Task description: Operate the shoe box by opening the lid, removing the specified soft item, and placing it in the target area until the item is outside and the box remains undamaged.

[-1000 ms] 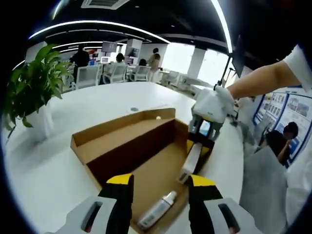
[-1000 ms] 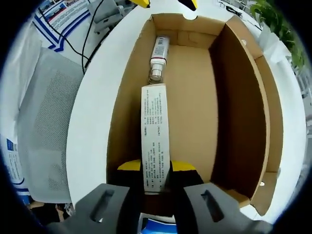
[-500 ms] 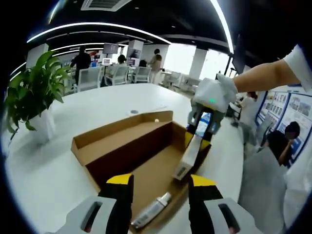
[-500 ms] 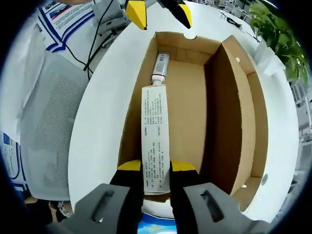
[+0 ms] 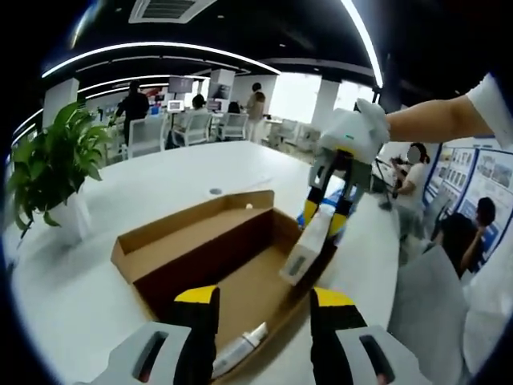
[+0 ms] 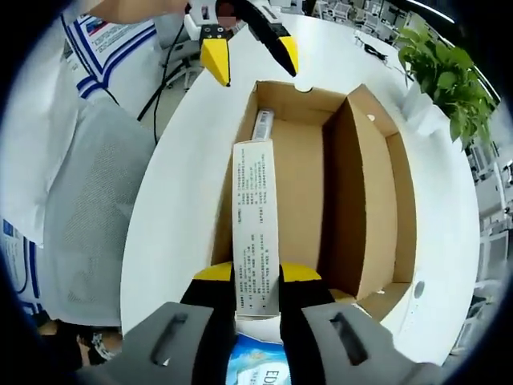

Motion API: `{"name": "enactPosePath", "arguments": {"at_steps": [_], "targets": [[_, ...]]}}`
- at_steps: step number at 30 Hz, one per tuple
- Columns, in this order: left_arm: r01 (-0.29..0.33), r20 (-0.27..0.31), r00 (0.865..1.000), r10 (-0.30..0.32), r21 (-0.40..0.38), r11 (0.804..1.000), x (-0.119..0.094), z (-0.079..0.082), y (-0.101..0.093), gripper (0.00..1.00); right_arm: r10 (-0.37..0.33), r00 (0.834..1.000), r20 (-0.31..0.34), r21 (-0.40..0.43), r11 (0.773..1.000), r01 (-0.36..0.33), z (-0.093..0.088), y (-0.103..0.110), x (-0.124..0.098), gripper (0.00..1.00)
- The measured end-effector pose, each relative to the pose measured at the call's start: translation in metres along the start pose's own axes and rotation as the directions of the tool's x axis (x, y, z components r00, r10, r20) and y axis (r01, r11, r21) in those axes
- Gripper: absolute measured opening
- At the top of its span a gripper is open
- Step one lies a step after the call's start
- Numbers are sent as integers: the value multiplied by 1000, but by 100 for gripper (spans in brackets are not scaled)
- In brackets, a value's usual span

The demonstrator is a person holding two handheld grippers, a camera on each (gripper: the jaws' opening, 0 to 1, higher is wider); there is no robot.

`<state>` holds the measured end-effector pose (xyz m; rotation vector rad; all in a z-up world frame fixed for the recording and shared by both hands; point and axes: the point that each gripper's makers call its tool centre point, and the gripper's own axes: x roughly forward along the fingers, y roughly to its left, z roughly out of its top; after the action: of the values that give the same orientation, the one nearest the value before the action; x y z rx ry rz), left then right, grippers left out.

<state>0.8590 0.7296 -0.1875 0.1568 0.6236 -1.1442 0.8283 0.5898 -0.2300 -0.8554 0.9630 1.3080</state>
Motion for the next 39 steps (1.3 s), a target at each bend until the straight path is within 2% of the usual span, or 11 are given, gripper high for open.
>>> {"name": "enactPosePath", "arguments": {"at_steps": [5, 15, 20, 22, 25, 29, 35, 39], "targets": [[-5, 1, 1000, 5, 9, 1000, 5, 8, -13, 46, -26, 1000, 14, -3, 1000, 26, -6, 5, -21, 17], [7, -5, 1000, -7, 31, 999, 28, 21, -49, 46, -77, 997, 11, -1, 997, 77, -48, 14, -62, 17], [5, -9, 1000, -4, 40, 999, 43, 29, -65, 46, -99, 995, 11, 12, 995, 99, -78, 15, -78, 17], [-2, -9, 1000, 2, 40, 999, 47, 32, -76, 46, -105, 994, 7, 16, 994, 105, -94, 16, -84, 17], [-5, -9, 1000, 5, 41, 999, 56, 39, -80, 46, -115, 993, -2, 28, 993, 115, -119, 19, -95, 17], [1, -21, 1000, 1, 51, 999, 74, 44, -95, 46, -127, 992, -12, 46, 991, 128, -149, 20, -107, 17], [11, -36, 999, -9, 57, 998, 96, 57, -109, 46, -131, 991, -21, 66, 989, 132, -186, 18, -116, 17], [14, -39, 999, -12, 63, 998, 103, 64, -114, 46, -130, 991, -24, 79, 988, 132, -206, 23, -119, 17]]}}
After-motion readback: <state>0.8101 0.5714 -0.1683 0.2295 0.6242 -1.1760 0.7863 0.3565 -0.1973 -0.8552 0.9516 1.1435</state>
